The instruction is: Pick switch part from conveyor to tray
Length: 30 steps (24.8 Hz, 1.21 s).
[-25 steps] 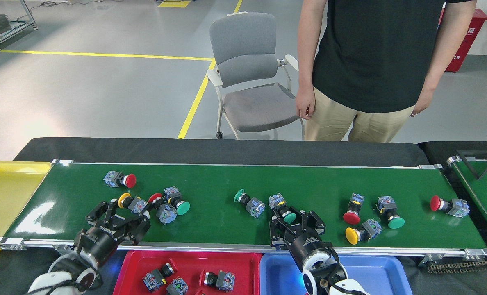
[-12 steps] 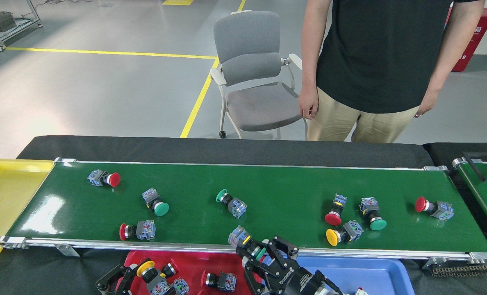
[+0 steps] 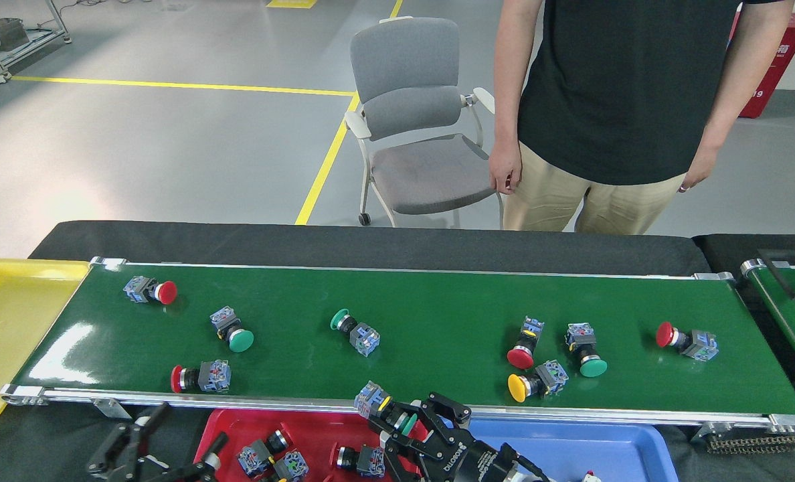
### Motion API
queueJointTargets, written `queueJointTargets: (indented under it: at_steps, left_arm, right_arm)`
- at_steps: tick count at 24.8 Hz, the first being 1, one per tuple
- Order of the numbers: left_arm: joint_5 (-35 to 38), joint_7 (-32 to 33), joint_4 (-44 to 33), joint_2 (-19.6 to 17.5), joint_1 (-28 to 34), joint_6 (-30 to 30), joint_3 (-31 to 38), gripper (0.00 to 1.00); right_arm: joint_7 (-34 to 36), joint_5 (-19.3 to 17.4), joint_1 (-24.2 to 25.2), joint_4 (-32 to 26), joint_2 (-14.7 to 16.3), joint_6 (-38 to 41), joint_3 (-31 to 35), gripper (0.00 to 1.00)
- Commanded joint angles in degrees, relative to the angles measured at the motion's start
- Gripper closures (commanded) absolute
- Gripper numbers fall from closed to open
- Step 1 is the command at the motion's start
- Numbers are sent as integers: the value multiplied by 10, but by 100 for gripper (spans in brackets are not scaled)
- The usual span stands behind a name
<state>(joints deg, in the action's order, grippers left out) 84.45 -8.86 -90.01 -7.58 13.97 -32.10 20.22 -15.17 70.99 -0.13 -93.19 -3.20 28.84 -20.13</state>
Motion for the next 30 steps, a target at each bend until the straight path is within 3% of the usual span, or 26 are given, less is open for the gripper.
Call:
queueJointTargets:
  at_steps: [1, 2, 3, 4, 5, 7, 8, 9, 11, 17, 22, 24, 27, 30]
  left_arm:
    - [-2, -3, 11, -4, -3, 33, 8, 0]
    - [-2, -3, 13, -5, -2, 33, 10, 0]
    - [-2, -3, 13, -4, -2, 34, 11, 0]
    - [-2, -3, 13, -4, -3, 34, 11, 0]
    - [0, -3, 13, -4, -8, 34, 11, 0]
    - [2, -1, 18, -11, -25, 34, 8, 0]
    - [3, 0, 28, -17, -35, 34, 6, 0]
    - [3, 3, 48, -21, -48, 34, 4, 0]
    - [3, 11, 87, -31, -76, 34, 4, 0]
    - [3, 16, 184, -67, -143, 36, 4, 0]
    - [3, 16, 190, -68, -149, 35, 3, 0]
    - [4, 17, 193, -69, -151, 36, 2, 0]
    - [3, 25, 205, -71, -166, 35, 2, 0]
    - [4, 29, 220, -73, -176, 35, 2, 0]
  right_arm:
    - [1, -2, -5, -7, -2, -1, 2, 0]
    - [1, -2, -4, -8, -2, -1, 1, 2]
    - [4, -2, -2, -11, -1, 5, 1, 13]
    - [8, -2, -4, -13, 2, 9, 1, 28]
    - [15, -2, -6, -13, 6, 18, 2, 56]
    - [27, -2, -6, -15, 3, 37, 2, 85]
    - [26, -2, -6, -15, 6, 39, 2, 85]
    - [25, -2, -4, -15, 6, 39, 1, 67]
    - [24, -2, -5, -16, 5, 42, 1, 0]
    - [24, -2, -6, -16, 1, 71, 2, 0]
    - [26, -3, -10, -16, -4, 65, 6, 0]
    - [26, -4, -17, -16, -20, 51, 36, 0]
    - [30, -2, -21, -16, -40, -12, 98, 0]
    - [57, 17, -23, -22, -29, -159, 112, 0]
